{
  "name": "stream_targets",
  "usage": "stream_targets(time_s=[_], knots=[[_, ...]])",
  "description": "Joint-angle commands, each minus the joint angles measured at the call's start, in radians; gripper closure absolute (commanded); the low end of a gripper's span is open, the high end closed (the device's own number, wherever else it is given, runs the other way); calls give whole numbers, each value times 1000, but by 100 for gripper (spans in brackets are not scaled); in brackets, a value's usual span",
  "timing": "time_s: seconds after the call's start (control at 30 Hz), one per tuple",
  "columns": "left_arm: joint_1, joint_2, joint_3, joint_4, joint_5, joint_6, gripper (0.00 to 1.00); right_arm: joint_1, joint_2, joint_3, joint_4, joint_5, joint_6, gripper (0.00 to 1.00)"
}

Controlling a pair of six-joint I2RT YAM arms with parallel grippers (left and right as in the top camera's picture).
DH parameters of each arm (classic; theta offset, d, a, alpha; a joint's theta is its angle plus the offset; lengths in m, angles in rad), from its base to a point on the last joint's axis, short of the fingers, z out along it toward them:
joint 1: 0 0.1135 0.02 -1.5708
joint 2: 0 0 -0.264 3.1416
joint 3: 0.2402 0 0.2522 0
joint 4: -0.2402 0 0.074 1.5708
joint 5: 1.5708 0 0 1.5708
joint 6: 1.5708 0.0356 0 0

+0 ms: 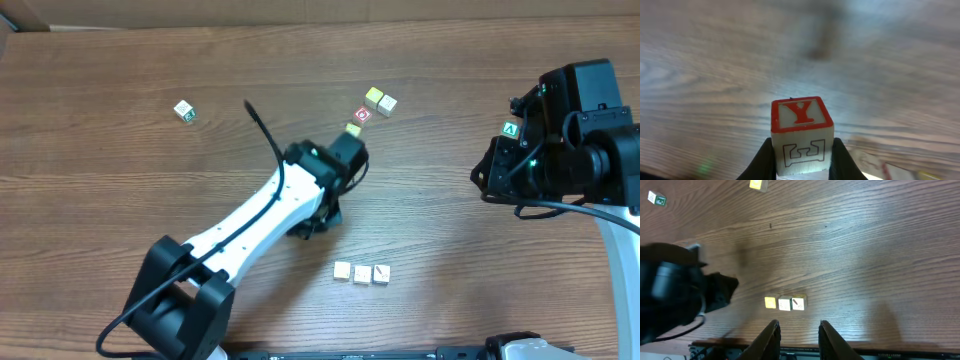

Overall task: Flip 4 blocks
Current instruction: 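Grasp the red Y block and carry it toward the row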

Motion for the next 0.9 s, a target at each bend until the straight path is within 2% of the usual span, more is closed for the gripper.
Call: stream_targets(time_s=[0.0, 0.27, 0.63, 0.87], knots=[[-34, -19, -111, 55, 76, -71, 95, -4, -8, 0, 1, -1, -8, 73], [-83, -19, -261, 162, 175, -198, 96, -3, -8, 0, 1, -2, -8, 73], [-85, -19, -277, 172, 220, -469, 95, -3, -8, 0, 2, -25, -7, 73], [-83, -19, -277, 249, 258, -537, 96, -3, -8, 0, 1, -28, -7, 73]])
